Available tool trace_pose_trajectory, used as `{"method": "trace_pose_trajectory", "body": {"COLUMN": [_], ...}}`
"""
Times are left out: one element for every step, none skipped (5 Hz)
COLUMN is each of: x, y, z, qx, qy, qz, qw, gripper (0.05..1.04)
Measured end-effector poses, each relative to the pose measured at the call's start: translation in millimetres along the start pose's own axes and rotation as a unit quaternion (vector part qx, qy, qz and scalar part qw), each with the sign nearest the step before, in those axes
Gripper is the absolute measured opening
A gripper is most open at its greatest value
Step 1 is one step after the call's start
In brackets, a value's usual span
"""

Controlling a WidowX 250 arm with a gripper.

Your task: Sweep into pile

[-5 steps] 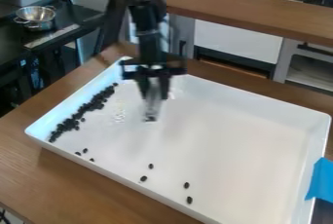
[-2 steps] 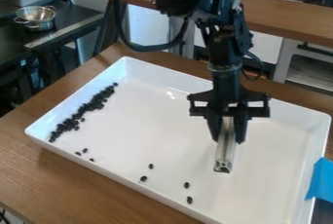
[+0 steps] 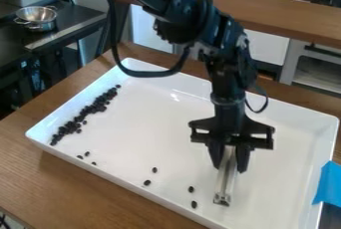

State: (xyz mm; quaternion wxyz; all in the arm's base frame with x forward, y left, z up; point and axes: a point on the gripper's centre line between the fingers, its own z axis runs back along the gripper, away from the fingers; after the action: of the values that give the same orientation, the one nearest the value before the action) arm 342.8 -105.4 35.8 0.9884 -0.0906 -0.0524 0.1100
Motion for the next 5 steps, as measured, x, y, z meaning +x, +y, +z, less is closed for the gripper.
{"method": "trace_pose_trajectory", "body": {"x": [-4,-12,-13,-9,-7], "y": [5,12,21,37,48], "z": [-7,-14,-12,-11,-10], "qx": [0.003,0.009,0.016,0.034,0.051], "qy": [-0.006,-0.005,-0.011,-0.008,-0.014], "qz": [-0.007,-0.008,-0.026,-0.031,-0.044], "qw": [1.0,0.9999,0.9995,0.9989,0.9977], "gripper": [0.382,0.382,0.382,0.382,0.382]}}
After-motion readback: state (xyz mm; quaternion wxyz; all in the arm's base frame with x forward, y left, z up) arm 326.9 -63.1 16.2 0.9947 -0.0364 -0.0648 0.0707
